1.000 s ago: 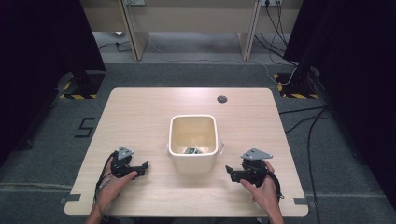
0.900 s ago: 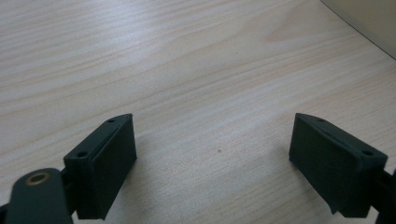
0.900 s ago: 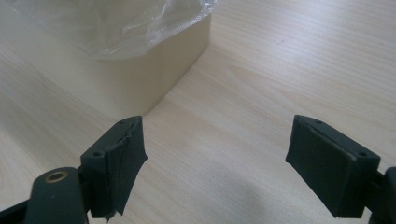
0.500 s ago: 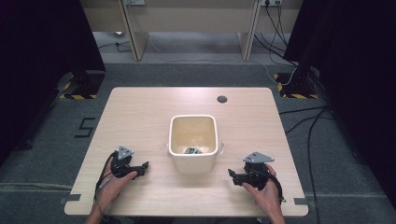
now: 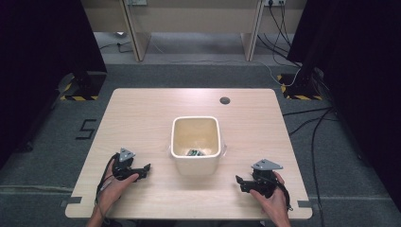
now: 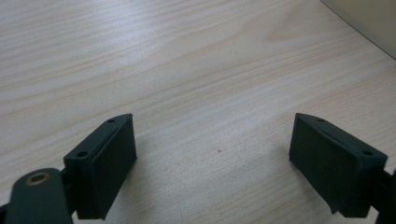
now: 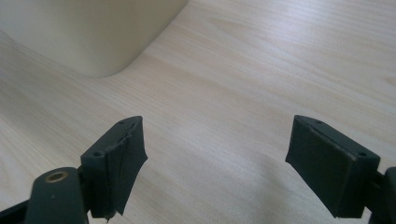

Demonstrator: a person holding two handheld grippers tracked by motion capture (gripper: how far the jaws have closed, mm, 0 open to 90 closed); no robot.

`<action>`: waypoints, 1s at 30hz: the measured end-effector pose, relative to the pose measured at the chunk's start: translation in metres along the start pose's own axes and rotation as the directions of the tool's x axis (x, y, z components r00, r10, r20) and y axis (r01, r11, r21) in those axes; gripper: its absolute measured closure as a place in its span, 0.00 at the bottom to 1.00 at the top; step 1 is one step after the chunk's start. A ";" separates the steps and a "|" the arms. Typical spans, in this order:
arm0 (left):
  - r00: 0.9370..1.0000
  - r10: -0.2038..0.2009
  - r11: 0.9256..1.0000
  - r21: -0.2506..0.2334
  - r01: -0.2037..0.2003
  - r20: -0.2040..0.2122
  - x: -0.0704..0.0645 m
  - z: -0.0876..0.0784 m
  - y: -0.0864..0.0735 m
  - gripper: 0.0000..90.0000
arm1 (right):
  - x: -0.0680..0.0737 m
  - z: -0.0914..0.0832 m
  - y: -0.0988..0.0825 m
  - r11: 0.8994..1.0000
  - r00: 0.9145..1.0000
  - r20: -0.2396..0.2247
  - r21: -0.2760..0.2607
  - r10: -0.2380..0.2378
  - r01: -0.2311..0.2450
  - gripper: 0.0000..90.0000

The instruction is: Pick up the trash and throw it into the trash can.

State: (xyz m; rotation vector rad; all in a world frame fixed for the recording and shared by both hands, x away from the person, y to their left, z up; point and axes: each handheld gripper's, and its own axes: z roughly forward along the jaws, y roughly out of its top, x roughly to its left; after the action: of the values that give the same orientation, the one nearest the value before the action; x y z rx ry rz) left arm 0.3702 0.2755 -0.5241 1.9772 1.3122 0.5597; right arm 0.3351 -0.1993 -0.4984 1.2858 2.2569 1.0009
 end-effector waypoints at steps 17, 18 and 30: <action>1.000 0.001 1.000 0.000 -0.001 0.000 0.000 0.000 0.000 0.15 | 0.000 0.007 -0.019 1.000 0.999 0.047 0.010 -0.019 0.019 0.17; 1.000 0.001 1.000 0.000 -0.001 0.000 0.000 0.000 0.000 0.15 | 0.000 0.007 -0.019 1.000 0.999 0.046 0.010 -0.021 0.020 0.16; 1.000 0.001 1.000 0.000 -0.001 0.000 0.000 0.000 0.000 0.15 | 0.000 0.007 -0.019 1.000 0.999 0.046 0.009 -0.021 0.020 0.16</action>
State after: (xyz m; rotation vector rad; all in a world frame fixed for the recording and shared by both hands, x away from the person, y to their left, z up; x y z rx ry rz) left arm 0.3702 0.2755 -0.5241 1.9777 1.3117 0.5600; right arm 0.3286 -0.2029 -0.5171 1.2736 2.2377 0.9457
